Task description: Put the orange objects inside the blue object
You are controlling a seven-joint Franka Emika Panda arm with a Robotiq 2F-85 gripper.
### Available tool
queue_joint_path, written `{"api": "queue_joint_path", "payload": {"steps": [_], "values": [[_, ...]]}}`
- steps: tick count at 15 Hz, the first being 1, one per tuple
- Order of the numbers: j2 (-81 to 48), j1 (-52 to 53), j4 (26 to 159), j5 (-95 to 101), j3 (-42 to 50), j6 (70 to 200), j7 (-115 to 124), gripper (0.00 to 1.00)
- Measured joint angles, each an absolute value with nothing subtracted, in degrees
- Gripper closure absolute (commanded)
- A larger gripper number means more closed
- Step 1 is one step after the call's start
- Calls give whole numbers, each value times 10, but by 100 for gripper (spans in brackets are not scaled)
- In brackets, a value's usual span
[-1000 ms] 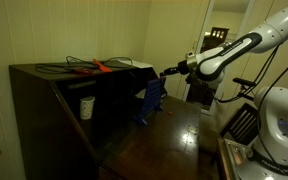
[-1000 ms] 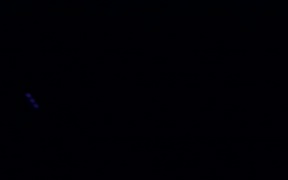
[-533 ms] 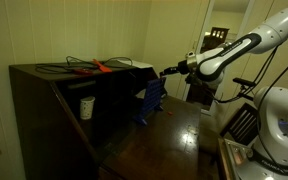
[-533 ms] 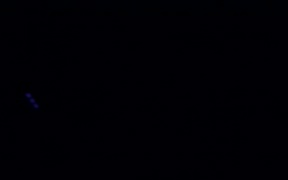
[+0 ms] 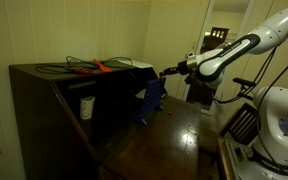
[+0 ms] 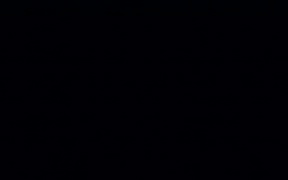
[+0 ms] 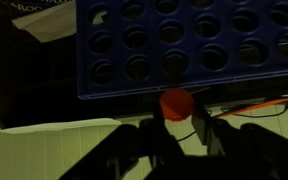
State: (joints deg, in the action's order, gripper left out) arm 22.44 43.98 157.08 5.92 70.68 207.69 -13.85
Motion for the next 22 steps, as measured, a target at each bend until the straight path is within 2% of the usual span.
{"api": "queue_joint_path", "payload": {"steps": [22], "values": [[224,488,1571,59,746,2099,-137,91]]}}
